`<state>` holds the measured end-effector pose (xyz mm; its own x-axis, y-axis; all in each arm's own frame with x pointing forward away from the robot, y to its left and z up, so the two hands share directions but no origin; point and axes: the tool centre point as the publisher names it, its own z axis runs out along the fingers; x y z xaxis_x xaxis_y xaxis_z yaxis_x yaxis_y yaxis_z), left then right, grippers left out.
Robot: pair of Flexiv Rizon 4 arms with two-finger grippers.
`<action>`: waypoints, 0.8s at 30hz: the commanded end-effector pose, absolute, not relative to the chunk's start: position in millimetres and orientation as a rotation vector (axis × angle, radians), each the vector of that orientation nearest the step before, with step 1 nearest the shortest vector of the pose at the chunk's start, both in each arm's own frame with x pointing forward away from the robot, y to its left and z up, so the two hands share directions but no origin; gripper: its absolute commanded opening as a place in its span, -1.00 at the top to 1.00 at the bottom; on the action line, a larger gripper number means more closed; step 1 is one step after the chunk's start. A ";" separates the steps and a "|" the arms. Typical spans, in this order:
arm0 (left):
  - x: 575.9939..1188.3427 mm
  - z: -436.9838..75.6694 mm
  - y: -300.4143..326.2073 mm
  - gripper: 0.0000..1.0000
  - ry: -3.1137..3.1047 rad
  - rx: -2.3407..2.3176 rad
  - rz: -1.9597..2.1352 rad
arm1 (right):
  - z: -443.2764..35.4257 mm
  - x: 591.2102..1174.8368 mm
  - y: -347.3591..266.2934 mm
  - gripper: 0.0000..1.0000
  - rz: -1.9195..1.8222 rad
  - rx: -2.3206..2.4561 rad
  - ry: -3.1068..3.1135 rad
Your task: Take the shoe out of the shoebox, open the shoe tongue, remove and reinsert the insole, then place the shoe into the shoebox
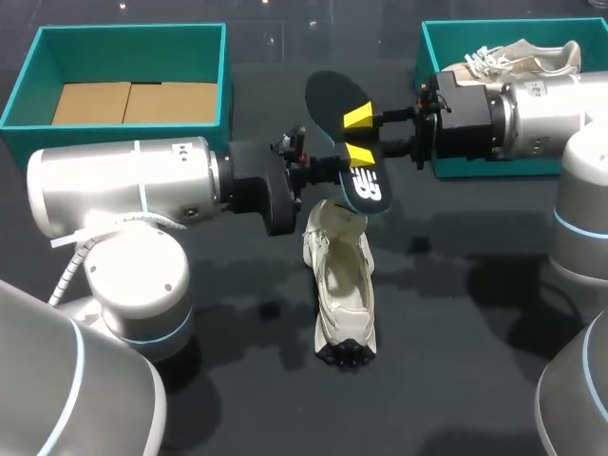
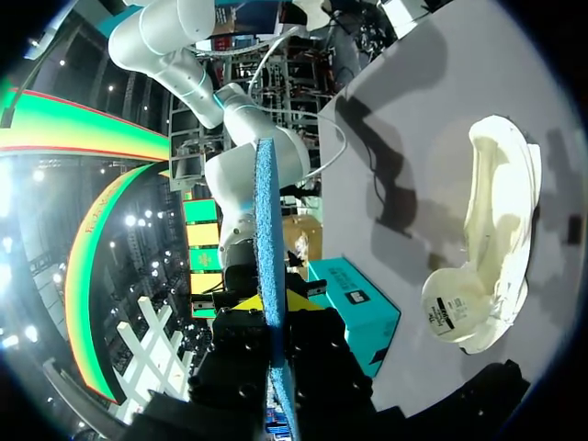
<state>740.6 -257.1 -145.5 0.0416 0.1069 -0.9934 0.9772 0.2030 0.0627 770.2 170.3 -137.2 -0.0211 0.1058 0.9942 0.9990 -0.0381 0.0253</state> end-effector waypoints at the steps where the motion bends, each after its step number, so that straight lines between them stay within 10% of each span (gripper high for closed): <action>1: 740.9 -146.8 -262.3 1.00 1.332 1.146 -0.957 | -138.1 772.1 174.0 0.34 -1.201 -1.306 -1.286; 7: 741.7 -149.2 -263.4 1.00 1.335 1.149 -0.939 | -139.3 770.5 173.8 0.98 -1.201 -1.313 -1.276; 20: 738.5 -151.0 -263.0 1.00 1.353 1.143 -0.958 | -140.9 768.9 174.0 1.00 -1.204 -1.311 -1.279; 21: 738.3 -150.1 -261.5 0.87 1.357 1.141 -0.961 | -141.1 769.1 174.2 1.00 -1.202 -1.310 -1.279; 23: 738.0 -146.9 -255.4 -0.62 1.370 1.134 -0.977 | -142.0 769.8 174.4 1.00 -1.196 -1.309 -1.279; 24: 738.1 -145.2 -250.7 -1.00 1.377 1.134 -0.984 | -142.6 770.0 174.4 1.00 -1.193 -1.309 -1.279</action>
